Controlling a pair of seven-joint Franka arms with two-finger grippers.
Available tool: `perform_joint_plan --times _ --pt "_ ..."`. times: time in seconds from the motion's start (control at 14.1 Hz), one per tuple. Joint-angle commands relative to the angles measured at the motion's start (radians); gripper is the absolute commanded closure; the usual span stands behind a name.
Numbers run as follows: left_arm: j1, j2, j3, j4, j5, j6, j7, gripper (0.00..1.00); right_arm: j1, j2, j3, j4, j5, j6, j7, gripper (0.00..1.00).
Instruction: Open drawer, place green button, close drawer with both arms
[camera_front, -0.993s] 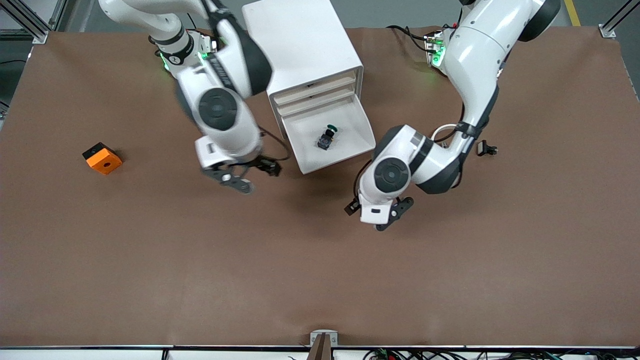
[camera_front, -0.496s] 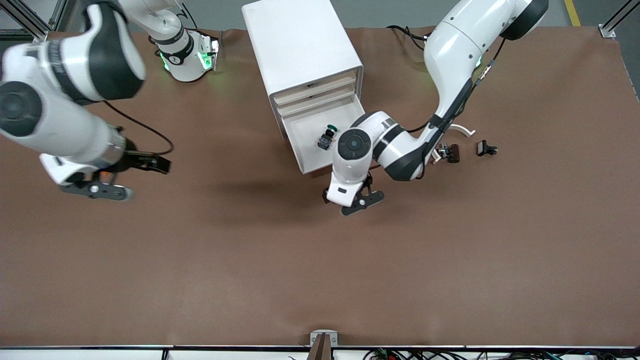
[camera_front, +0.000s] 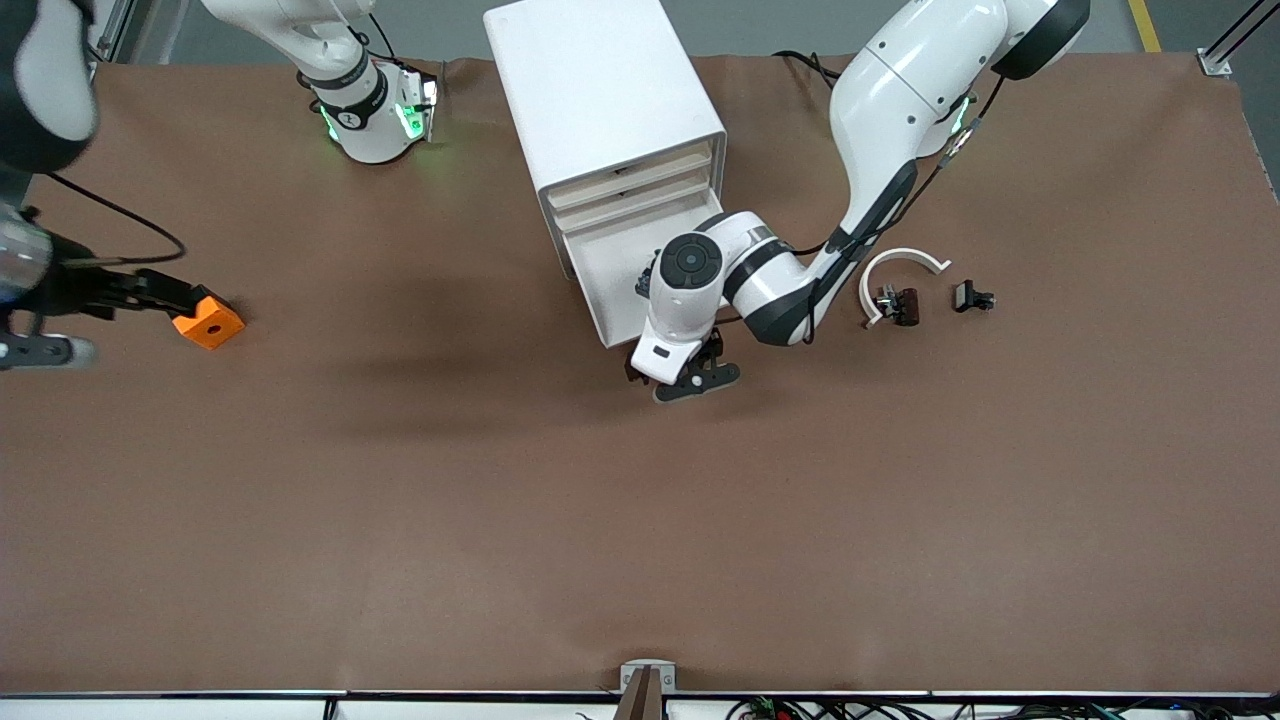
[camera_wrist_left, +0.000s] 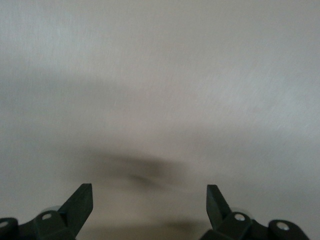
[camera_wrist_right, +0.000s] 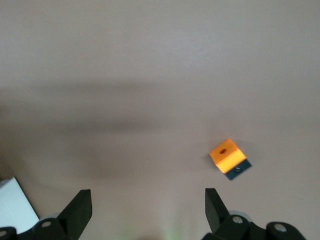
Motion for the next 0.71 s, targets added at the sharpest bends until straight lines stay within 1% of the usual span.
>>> perform_joint_plan --times 0.0,0.14,0.28,0.5,0.64 --pt "0.092 -0.028 -0.111 -0.035 0.011 -0.097 -0.009 0.00 -0.070 -0.027 0.019 0.012 -0.006 -0.045 -0.045 0.00" --pt "0.156 -0.022 -0.190 -0.030 0.009 -0.180 -0.008 0.00 -0.079 -0.028 0.018 0.032 0.004 -0.085 -0.033 0.00" --pt "0.190 -0.014 -0.237 -0.029 -0.023 -0.237 -0.008 0.00 -0.093 -0.028 0.019 0.046 0.008 -0.087 -0.031 0.00" --pt "0.186 -0.014 -0.241 -0.030 -0.038 -0.251 -0.009 0.00 -0.087 -0.021 0.027 0.106 -0.009 -0.103 -0.030 0.00" --pt "0.178 -0.008 -0.249 -0.029 -0.086 -0.260 -0.008 0.00 -0.096 -0.019 0.023 0.118 0.001 -0.120 -0.031 0.00"
